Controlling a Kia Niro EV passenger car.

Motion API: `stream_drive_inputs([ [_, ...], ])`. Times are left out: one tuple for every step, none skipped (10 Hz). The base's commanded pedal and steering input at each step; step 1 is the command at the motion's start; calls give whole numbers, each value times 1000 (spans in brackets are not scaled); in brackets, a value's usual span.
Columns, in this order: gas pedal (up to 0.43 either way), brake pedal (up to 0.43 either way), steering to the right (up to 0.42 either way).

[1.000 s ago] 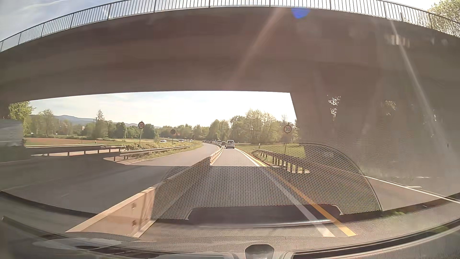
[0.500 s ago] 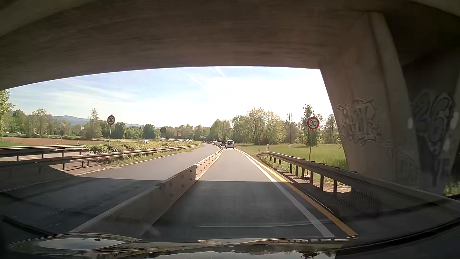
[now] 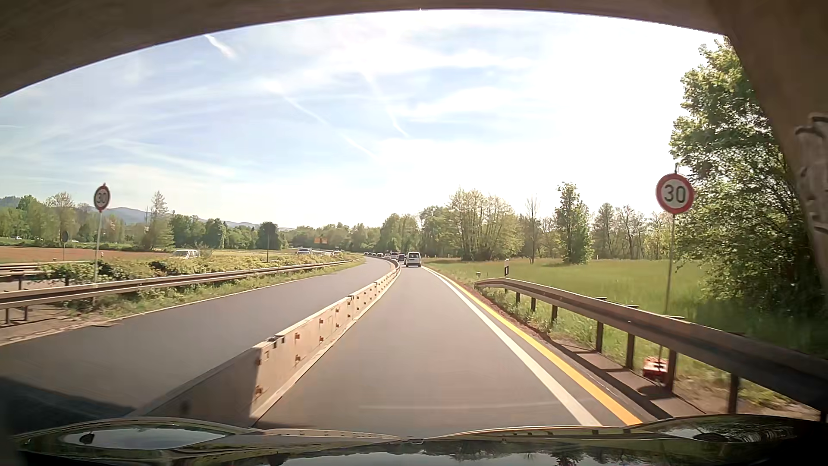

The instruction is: Follow the waypoints while adhering to traffic rules and regulations

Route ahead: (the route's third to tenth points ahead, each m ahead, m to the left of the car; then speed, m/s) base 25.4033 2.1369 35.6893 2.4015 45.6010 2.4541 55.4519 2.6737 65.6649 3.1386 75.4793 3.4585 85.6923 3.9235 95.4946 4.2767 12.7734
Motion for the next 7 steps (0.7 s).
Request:
stream_drive_inputs([
  [0,0,-2],
  [0,0,-2],
  [0,0,-2],
  [0,0,-2],
  [0,0,-2],
  [0,0,-2],
  [0,0,-2],
])
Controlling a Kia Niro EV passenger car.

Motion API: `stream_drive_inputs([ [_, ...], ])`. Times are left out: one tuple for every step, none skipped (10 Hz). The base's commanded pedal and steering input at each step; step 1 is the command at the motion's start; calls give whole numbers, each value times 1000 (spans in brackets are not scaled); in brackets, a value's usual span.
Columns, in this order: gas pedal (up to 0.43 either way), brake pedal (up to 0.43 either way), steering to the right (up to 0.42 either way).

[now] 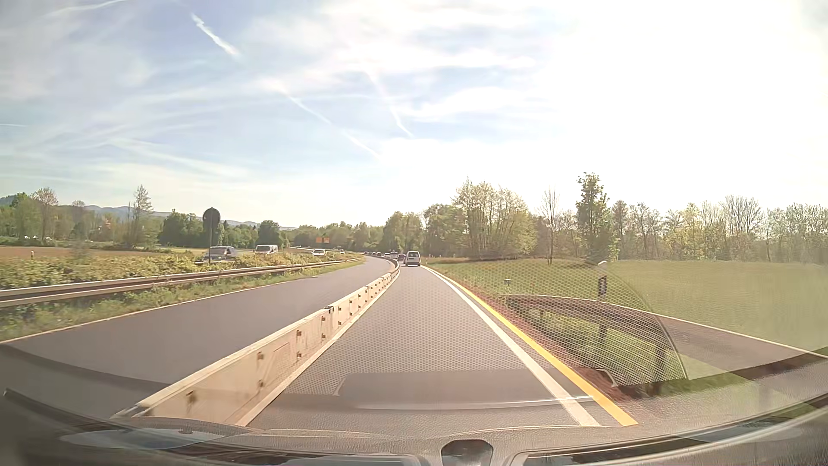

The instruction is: Follow the waypoints while adhering to traffic rules and regulations

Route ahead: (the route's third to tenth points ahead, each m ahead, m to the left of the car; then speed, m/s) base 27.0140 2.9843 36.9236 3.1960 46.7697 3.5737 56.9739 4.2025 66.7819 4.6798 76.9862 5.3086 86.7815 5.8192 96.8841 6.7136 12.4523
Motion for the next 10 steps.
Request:
stream_drive_inputs([
  [0,0,-2],
  [8,0,-2],
  [20,0,-2],
  [20,0,-2],
  [20,0,-2],
  [20,0,-2],
  [20,0,-2],
  [20,0,-2],
  [20,0,-2],
  [20,0,-2],
])
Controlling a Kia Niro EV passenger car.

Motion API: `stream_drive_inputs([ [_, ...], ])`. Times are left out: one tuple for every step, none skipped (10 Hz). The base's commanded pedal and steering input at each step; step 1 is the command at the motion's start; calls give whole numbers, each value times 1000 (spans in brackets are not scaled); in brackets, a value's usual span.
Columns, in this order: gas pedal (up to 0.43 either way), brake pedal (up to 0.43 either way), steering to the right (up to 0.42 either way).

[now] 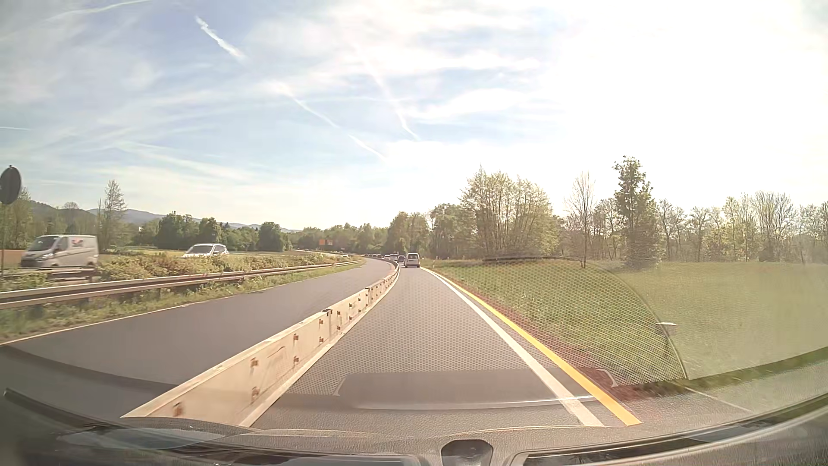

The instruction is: Follow the waypoints while adhering to traffic rules and regulations

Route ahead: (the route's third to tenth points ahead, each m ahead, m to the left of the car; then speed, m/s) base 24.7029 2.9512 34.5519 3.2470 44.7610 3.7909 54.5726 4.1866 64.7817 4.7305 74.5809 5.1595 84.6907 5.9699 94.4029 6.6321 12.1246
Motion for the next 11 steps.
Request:
stream_drive_inputs([
  [0,0,-2],
  [0,0,-2],
  [0,0,-2],
  [0,0,-2],
  [0,0,-2],
  [0,0,-2],
  [0,0,-2],
  [0,0,-2],
  [0,0,-2],
  [0,0,-2],
  [0,0,-2],
])
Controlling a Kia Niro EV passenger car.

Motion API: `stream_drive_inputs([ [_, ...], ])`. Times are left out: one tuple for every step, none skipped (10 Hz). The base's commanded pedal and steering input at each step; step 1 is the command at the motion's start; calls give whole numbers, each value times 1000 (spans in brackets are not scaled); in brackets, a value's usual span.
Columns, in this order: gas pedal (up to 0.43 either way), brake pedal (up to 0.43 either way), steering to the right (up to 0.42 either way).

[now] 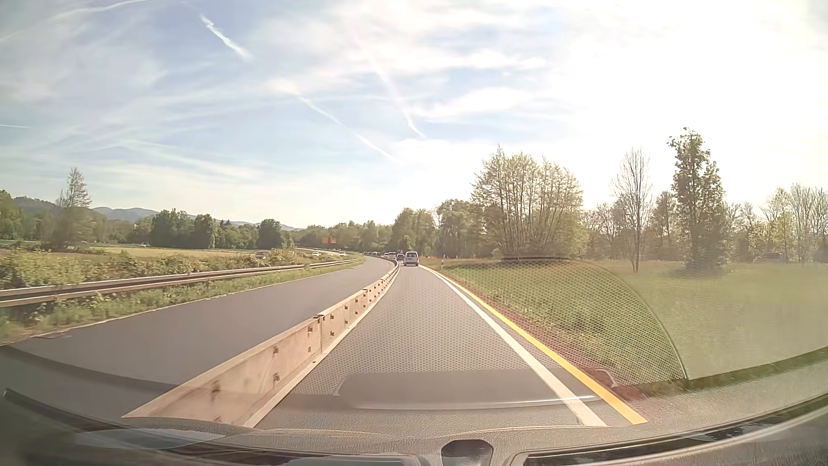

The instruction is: Follow the waypoints while adhering to traffic rules and regulations

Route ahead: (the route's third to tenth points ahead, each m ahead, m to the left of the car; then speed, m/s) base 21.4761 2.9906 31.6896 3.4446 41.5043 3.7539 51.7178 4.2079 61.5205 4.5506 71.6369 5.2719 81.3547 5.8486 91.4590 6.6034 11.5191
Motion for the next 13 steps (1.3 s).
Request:
stream_drive_inputs([
  [0,0,-2],
  [0,0,-2],
  [0,0,-2],
  [0,0,-2],
  [0,0,-2],
  [0,0,-2],
  [0,0,-2],
  [0,0,-2],
  [0,0,-2],
  [0,0,-2],
  [0,0,-2],
  [0,0,-2],
  [0,0,-2],
])
